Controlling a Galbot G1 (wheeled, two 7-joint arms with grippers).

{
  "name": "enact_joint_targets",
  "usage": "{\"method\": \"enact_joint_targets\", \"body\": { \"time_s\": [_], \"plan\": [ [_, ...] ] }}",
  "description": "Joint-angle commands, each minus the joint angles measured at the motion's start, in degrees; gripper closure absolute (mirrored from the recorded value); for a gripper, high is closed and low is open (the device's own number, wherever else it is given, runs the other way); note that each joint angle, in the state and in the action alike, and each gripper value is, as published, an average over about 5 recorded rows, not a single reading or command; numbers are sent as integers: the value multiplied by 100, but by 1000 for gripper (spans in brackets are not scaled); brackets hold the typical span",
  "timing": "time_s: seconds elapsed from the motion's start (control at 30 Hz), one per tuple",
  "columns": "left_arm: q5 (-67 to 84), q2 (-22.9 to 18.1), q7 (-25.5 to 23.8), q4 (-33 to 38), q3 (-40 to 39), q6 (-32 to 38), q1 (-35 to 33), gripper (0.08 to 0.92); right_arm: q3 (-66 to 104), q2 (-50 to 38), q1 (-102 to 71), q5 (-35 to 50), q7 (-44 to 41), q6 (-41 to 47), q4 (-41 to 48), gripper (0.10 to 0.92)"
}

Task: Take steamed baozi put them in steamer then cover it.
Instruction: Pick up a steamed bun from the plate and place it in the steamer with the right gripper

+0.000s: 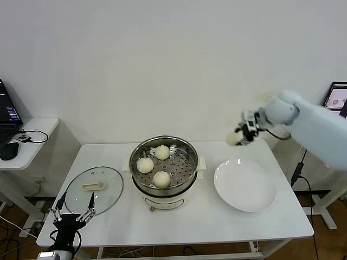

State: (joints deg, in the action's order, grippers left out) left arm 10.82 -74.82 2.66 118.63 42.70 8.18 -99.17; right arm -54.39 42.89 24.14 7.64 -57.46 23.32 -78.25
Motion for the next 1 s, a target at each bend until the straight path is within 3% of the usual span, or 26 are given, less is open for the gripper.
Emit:
{"method": "enact_joint_targets", "body": {
  "time_s": [0.03, 0.43, 1.0],
  "plan": [
    [20, -16, -1, 1, 14, -9, 22, 177, -1222, 955, 1336, 2119, 781, 1206, -726, 489],
    [-60, -64, 8, -37, 102, 15, 69, 177, -1487, 2063, 571, 2573, 1581, 1758, -328, 485],
    [-140, -104, 15, -18, 111, 60, 71, 177, -1557, 2396, -160, 1838, 1822, 1837, 211, 482]
  ]
}}
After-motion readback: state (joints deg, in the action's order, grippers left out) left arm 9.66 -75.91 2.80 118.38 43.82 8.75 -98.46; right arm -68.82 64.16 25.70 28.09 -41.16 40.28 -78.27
